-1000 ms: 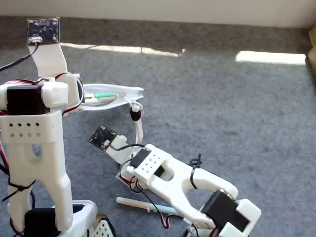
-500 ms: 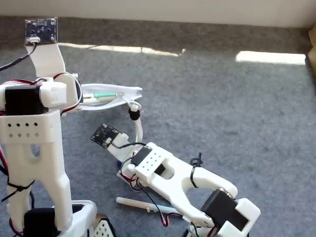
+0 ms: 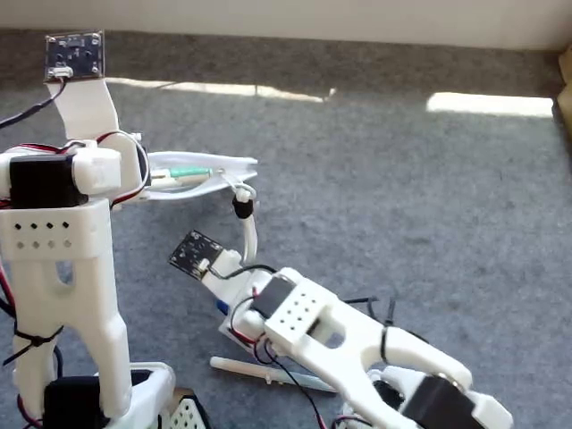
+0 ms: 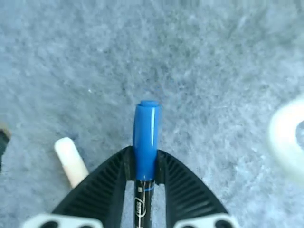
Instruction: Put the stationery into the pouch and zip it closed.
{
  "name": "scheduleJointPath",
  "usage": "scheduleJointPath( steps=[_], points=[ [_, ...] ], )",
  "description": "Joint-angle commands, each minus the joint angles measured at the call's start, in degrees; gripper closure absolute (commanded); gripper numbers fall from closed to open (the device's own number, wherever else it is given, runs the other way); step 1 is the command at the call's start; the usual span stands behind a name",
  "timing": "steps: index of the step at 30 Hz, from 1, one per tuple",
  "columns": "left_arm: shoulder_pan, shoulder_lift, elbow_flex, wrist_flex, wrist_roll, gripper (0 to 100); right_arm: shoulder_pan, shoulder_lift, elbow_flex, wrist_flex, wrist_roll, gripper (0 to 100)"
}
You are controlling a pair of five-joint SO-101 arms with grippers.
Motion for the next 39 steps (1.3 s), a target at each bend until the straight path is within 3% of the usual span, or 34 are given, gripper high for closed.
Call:
scheduleJointPath(
  steps=[1, 16, 26, 39],
  points=[
    [-0.92, 0.57, 0.13, -0.88, -0.26, 99, -0.31, -10.15, 1.63, 0.4, -0.35, 99.5],
    [2.95, 0.57, 0.48, -0.53, -0.44, 99, -0.13, -36.35, 7.34, 0.31, -0.35, 99.5],
    [5.49, -4.7, 0.84, 0.53, -2.81, 99, 5.05, -48.84, 9.45, 0.13, -0.35, 99.5],
    [7.08, -9.54, 4.7, -1.32, -4.4, 99, 5.14, -67.12, 17.1, -14.2, -0.44, 99.5]
  ],
)
